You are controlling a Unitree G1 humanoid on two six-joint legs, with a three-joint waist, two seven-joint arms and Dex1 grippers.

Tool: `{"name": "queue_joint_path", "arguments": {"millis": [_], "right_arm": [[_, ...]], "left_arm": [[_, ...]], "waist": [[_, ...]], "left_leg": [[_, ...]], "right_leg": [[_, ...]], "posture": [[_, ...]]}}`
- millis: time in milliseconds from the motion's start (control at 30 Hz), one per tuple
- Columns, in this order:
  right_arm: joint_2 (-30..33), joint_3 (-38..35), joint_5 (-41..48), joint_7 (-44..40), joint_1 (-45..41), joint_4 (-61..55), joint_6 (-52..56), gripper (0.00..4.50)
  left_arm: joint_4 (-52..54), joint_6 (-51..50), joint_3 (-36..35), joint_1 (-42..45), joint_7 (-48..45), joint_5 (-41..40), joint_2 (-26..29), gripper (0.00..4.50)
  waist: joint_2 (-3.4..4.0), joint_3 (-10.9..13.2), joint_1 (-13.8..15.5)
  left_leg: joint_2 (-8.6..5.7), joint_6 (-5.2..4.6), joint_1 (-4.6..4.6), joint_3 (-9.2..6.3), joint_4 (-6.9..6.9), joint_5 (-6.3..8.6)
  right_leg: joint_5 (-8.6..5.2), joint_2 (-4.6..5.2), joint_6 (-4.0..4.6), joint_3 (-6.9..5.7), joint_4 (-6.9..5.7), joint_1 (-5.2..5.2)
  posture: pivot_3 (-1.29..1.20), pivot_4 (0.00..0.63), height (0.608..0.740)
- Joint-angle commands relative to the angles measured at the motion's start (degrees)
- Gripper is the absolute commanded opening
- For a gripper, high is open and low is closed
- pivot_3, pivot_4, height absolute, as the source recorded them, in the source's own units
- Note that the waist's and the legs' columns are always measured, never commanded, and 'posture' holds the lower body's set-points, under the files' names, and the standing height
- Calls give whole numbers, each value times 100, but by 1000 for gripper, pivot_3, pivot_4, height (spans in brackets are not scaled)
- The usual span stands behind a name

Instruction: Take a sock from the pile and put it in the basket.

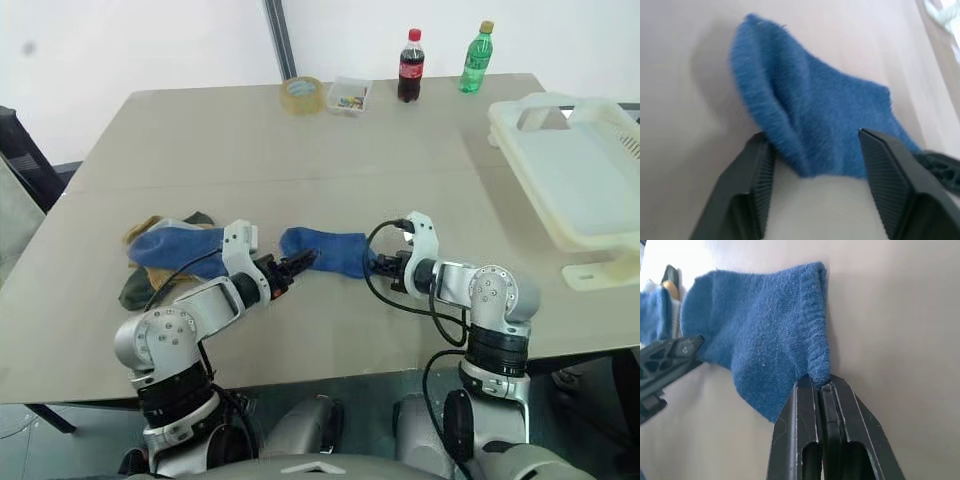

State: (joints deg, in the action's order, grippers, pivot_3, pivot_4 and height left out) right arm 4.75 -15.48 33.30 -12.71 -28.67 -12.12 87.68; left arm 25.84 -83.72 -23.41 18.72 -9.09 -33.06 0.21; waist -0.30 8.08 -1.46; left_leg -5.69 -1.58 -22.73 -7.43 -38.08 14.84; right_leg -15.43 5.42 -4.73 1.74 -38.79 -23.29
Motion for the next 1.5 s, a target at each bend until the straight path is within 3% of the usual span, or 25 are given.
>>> {"name": "queue_joint_path", "arguments": {"millis": [33, 267, 467, 633, 833, 900, 933, 967, 1067, 1233, 1367, 1500], "right_arm": [[380, 14, 127, -225, 112, -316, 41, 0], [1748, 140, 700, -1146, 611, -868, 283, 0], [2993, 938, 398, -1825, 769, -463, -712, 0], [3241, 1225, 325, -2161, 515, -78, -1274, 0], [3278, 1839, 69, -2397, 440, -49, -1813, 0], [3284, 1841, 62, -2464, 451, -29, -1898, 630], [3326, 1829, 93, -2529, 486, -91, -1902, 727], [3384, 1819, 115, -2590, 536, -167, -1912, 1319], [3657, 1793, 12, -2729, 695, -358, -2130, 2327], [3967, 1377, -41, -2888, 898, -511, -2763, 2327], [4187, 831, -365, -3258, 1522, -690, -4249, 2327], [4330, 280, -407, -3786, 2069, -855, -5271, 2327]], "left_arm": [[242, -659, 110, -308, -396, -416, 283, 2569], [660, -878, 80, -1098, -1050, -1708, 990, 2569], [491, -878, 61, -1084, -1087, -2208, 1248, 2569], [328, -856, 180, -919, -1120, -2182, 1327, 2569], [257, -586, 439, -914, -1650, -2334, 1896, 2569], [186, -420, 506, -941, -1781, -2284, 2089, 2596], [146, -339, 521, -955, -1829, -2258, 2165, 2596], [138, -228, 574, -988, -1881, -2188, 2279, 2596], [265, 371, 817, -1211, -2081, -1838, 2736, 2596], [479, 1600, 938, -1659, -2630, -1445, 3352, 2596], [134, 3641, 1326, -1710, -2634, 37, 3677, 2596], [-230, 4693, 1577, -1745, -2601, 866, 3813, 2596]], "waist": [[0, 0, 22], [1, 1, 76], [-4, 5, 79], [-13, 10, 74], [-18, 13, 63], [-18, 13, 65], [-18, 13, 65], [-18, 13, 66], [-19, 16, 86], [-20, 30, 120], [-16, 39, 217], [-13, 42, 243]], "left_leg": [[0, 0, 0, -1, 2, 0], [1, -1, 0, -2, 33, 0], [5, -2, 0, -3, 57, 0], [8, 0, 0, -3, 58, -1], [11, 1, 0, -6, 68, -2], [15, 1, 0, -5, 70, -2], [15, 2, 0, -5, 70, -2], [15, 2, 0, -5, 70, -2], [14, 1, 0, -6, 70, -2], [7, 0, -5, -7, 76, -1], [7, 1, -13, -9, 84, -1], [7, 1, -15, -11, 92, -1]], "right_leg": [[0, 0, 0, -1, 5, 0], [0, 6, 0, -4, 39, 2], [0, 7, 0, -10, 69, 11], [1, 7, -1, -12, 77, 16], [1, 16, 0, -11, 81, 11], [1, 19, 1, -10, 82, 10], [1, 19, 1, -11, 82, 10], [1, 20, 1, -11, 82, 10], [1, 27, 1, -12, 84, 12], [0, 41, 2, -13, 95, 11], [0, 44, 3, -11, 101, 6], [0, 44, 2, -14, 111, 6]], "posture": [[0, 150, 740], [0, 150, 740], [0, 150, 740], [0, 150, 740], [0, 150, 740], [0, 150, 740], [0, 150, 740], [0, 150, 740], [0, 150, 740], [0, 150, 740], [0, 150, 740], [0, 150, 740]]}}
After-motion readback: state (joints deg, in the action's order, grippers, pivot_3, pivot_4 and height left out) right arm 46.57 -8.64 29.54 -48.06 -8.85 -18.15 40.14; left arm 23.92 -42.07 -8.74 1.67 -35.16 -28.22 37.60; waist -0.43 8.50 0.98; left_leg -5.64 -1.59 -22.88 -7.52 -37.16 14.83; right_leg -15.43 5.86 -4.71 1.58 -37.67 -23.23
